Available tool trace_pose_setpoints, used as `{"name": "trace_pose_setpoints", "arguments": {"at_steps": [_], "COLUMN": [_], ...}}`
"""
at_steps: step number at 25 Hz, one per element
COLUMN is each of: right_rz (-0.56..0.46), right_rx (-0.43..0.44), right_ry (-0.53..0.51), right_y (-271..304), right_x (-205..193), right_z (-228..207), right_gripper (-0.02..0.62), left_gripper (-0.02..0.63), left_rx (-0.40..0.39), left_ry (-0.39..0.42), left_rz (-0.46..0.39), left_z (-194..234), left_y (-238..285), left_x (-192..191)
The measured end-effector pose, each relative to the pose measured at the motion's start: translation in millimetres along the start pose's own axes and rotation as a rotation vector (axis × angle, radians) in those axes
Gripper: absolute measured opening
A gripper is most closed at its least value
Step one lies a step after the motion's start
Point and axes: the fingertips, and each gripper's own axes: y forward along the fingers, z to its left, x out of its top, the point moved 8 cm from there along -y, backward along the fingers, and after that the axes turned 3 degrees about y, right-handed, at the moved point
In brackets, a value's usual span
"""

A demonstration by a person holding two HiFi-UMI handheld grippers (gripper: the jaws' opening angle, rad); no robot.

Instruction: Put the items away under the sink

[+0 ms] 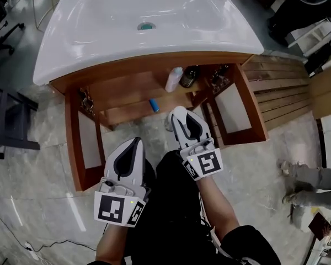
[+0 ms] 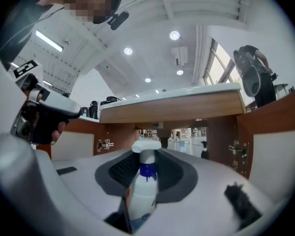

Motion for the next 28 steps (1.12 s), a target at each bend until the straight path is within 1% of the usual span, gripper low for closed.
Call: {"name": "trace_pose_setpoints", "arguments": {"at_steps": [5,10,15,17,20,24,28], "right_rz": [-0.009,-0.014,-0.052,-0.062,-0.064,-0.078,-0.083], "right_rx": [-0.015,-0.018,-0.023,-0.031,-0.049,-0.069,-0.082], "right_ry": [0.012,0.015,-0.011,-0.017,-0.011,-0.019,-0.040], "right_y": [6.9,20.0,51.5,66.6,80.5,102.7,121.2], "right_x": [-21.0,-25.4,-26.0,-26.6,-29.5,-31.9,-37.5], "right_z": [-2.7,-3.5,-10.0,-12.7,-15.5,-20.5,-24.1], "right_gripper": [0.107,0.107,0.107,0.107,0.107,0.107,0.107], "left_gripper": [0.005,0.005,0.005,0.005,0.005,0.005,0.005], "left_rx": [-0.011,-0.012,-0.016,-0.017,-0.027,-0.037,-0.036], "left_ry": [0.019,-0.001,0.015,0.000,-0.019,0.002,0.002], "left_rz": [-0.005,0.006,-0.008,-0.011,0.005,0.003,0.002], "left_z": [4.9,6.1,12.0,13.9,10.4,8.2,8.4], "left_y": [-3.6,-11.7,-16.2,-18.0,-22.4,-22.1,-23.7], "left_x": [-20.5,-23.9,-26.7,-31.3,-38.1,-36.3,-38.0]}}
